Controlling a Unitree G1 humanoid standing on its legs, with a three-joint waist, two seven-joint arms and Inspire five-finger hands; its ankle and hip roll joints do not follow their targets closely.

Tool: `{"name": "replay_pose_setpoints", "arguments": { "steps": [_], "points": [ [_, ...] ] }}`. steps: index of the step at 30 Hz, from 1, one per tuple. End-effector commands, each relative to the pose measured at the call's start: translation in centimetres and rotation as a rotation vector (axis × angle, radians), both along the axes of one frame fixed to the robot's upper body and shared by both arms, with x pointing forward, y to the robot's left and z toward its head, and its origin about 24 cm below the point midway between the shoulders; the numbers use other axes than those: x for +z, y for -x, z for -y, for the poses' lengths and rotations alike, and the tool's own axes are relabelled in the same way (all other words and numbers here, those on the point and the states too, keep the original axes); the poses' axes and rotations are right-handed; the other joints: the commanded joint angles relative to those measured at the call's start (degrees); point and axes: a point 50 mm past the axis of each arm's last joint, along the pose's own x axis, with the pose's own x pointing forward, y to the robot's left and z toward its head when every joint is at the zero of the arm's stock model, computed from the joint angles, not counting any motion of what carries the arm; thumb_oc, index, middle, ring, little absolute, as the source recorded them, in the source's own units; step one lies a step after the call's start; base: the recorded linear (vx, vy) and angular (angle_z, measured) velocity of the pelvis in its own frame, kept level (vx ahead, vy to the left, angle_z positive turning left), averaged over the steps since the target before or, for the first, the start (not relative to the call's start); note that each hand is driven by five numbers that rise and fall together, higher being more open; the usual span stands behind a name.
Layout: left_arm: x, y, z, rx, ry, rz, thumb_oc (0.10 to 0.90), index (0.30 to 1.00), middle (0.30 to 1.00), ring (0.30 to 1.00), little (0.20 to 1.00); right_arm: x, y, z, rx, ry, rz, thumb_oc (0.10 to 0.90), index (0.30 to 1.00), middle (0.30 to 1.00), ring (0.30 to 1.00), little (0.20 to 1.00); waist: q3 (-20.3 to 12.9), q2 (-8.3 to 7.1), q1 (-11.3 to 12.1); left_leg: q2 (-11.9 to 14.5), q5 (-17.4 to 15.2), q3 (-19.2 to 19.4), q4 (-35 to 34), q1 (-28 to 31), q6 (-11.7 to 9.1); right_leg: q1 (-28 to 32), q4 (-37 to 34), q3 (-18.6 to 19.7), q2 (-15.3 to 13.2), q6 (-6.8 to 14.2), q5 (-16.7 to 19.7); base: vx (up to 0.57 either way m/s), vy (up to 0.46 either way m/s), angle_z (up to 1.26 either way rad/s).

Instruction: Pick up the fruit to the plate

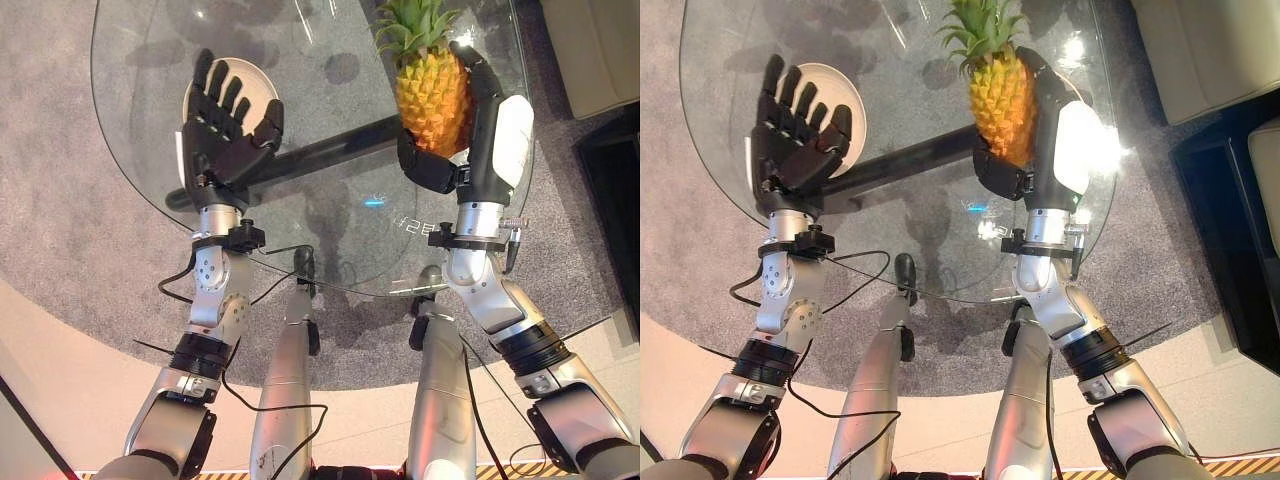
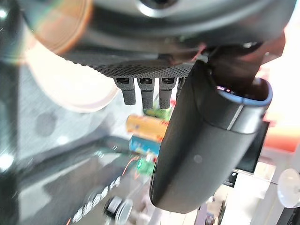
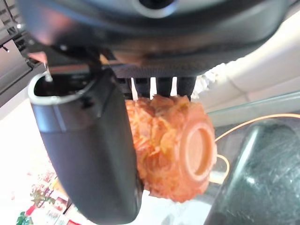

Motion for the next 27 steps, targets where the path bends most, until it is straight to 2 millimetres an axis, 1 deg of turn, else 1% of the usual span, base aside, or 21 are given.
{"name": "replay_pose_setpoints", "arguments": {
  "steps": [1, 4, 10, 14, 21, 27],
  "points": [
    [5.3, 0.8, 1.6, -0.148, 0.008, 0.230, 0.800, 0.900, 0.900, 0.900, 0.900, 7.3, 3.5, -4.2, 0.241, 0.034, 0.384, 0.100, 0.300, 0.300, 0.300, 0.200, -1.2, -0.39, -0.8, -2.6, -7.3, 1.3, 5.1, 1.2, 1.7, 4.1, -10.8, -3.5, 1.4, 0.7, 6.5, 0.00, 0.000, 0.00],
    [5.4, 0.7, 2.6, -0.221, 0.020, 0.219, 0.800, 0.900, 0.900, 0.900, 0.900, 7.5, 3.5, -4.8, 0.266, 0.048, 0.373, 0.100, 0.300, 0.300, 0.300, 0.200, -1.2, -0.47, -0.9, -2.6, -7.2, 1.4, 5.0, 1.2, 1.7, 4.2, -11.1, -3.5, 1.4, 0.8, 6.6, 0.00, 0.000, 0.00],
    [5.1, 0.7, 4.0, -0.335, 0.057, 0.185, 0.800, 0.900, 0.900, 0.900, 0.900, 7.5, 3.8, -6.0, 0.322, 0.079, 0.354, 0.100, 0.300, 0.300, 0.300, 0.200, -1.2, -0.45, -0.8, -2.8, -7.2, 1.4, 4.7, 1.1, 1.8, 4.3, -11.8, -3.8, 1.3, 0.8, 7.0, 0.00, -0.002, -0.01],
    [4.7, 0.7, 4.5, -0.408, 0.106, 0.171, 0.800, 0.900, 0.900, 0.900, 0.900, 7.7, 4.1, -6.8, 0.358, 0.103, 0.338, 0.100, 0.300, 0.300, 0.300, 0.200, -1.2, -0.25, -0.9, -2.8, -7.0, 1.6, 4.1, 1.5, 1.8, 4.6, -12.3, -3.8, 1.2, 0.7, 7.1, 0.00, 0.000, 0.00],
    [4.9, 0.6, 5.5, -0.497, 0.156, 0.153, 0.800, 0.900, 0.900, 0.900, 0.900, 7.8, 4.4, -7.9, 0.412, 0.133, 0.322, 0.100, 0.300, 0.300, 0.300, 0.200, -1.2, -0.23, -0.7, -2.9, -6.8, 1.8, 4.0, 1.5, 1.8, 4.8, -12.7, -4.2, 0.9, 0.7, 7.3, 0.00, 0.000, 0.00],
    [4.9, 0.7, 6.0, -0.528, 0.190, 0.135, 0.800, 0.900, 0.900, 0.900, 0.900, 8.0, 4.8, -8.6, 0.443, 0.152, 0.311, 0.100, 0.300, 0.300, 0.300, 0.200, -1.2, -0.22, -0.6, -3.0, -6.7, 1.7, 3.6, 1.6, 1.8, 4.9, -13.1, -4.3, 0.9, 0.7, 7.5, 0.00, 0.000, 0.00]
  ]
}}
